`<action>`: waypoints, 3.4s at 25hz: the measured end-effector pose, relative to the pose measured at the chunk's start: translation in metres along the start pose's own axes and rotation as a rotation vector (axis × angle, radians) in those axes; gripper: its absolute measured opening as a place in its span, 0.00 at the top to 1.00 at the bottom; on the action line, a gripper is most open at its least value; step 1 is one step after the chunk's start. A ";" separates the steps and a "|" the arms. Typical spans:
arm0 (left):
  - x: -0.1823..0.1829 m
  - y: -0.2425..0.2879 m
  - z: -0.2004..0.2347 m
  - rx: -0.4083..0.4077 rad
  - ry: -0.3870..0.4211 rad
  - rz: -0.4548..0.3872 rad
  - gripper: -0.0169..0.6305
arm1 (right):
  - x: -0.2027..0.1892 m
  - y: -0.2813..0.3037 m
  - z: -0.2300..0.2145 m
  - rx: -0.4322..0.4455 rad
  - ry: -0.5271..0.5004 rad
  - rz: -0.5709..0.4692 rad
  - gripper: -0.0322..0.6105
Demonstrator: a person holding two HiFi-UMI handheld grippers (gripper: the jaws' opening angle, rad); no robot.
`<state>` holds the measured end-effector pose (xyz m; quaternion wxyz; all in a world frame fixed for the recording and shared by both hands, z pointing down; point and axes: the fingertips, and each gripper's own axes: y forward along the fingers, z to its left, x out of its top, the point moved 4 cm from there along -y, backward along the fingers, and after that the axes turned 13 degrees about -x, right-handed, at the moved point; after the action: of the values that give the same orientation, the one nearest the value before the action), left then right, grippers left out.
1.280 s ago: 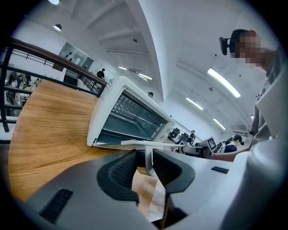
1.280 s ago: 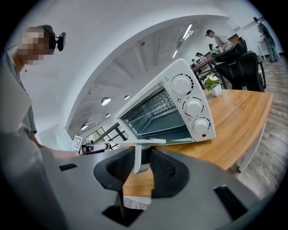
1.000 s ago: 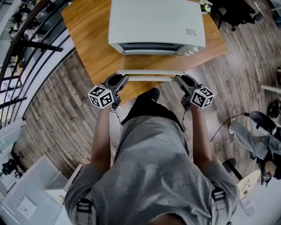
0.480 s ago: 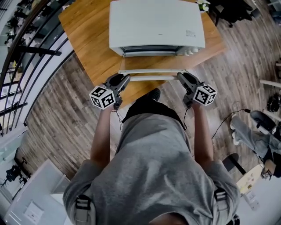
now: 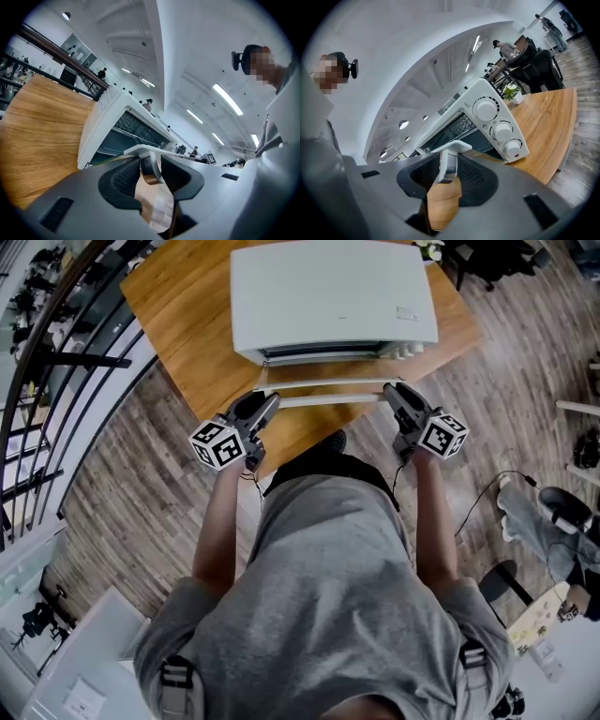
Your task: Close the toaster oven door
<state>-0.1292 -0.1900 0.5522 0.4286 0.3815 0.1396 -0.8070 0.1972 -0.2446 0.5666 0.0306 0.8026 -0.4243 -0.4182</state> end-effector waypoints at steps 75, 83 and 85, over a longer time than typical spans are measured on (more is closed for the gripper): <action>0.056 0.017 0.027 -0.064 -0.220 -0.290 0.70 | 0.066 0.042 0.014 0.172 0.208 -0.125 0.70; 0.056 0.018 0.027 -0.066 -0.200 -0.286 0.70 | 0.067 0.042 0.017 0.170 0.189 -0.127 0.69; 0.056 0.018 0.026 -0.066 -0.199 -0.282 0.69 | 0.067 0.042 0.018 0.167 0.178 -0.126 0.69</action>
<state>-0.1466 -0.2479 0.5306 0.3349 0.2622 0.1750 -0.8879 0.1762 -0.3134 0.5288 -0.0251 0.8612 -0.4022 -0.3097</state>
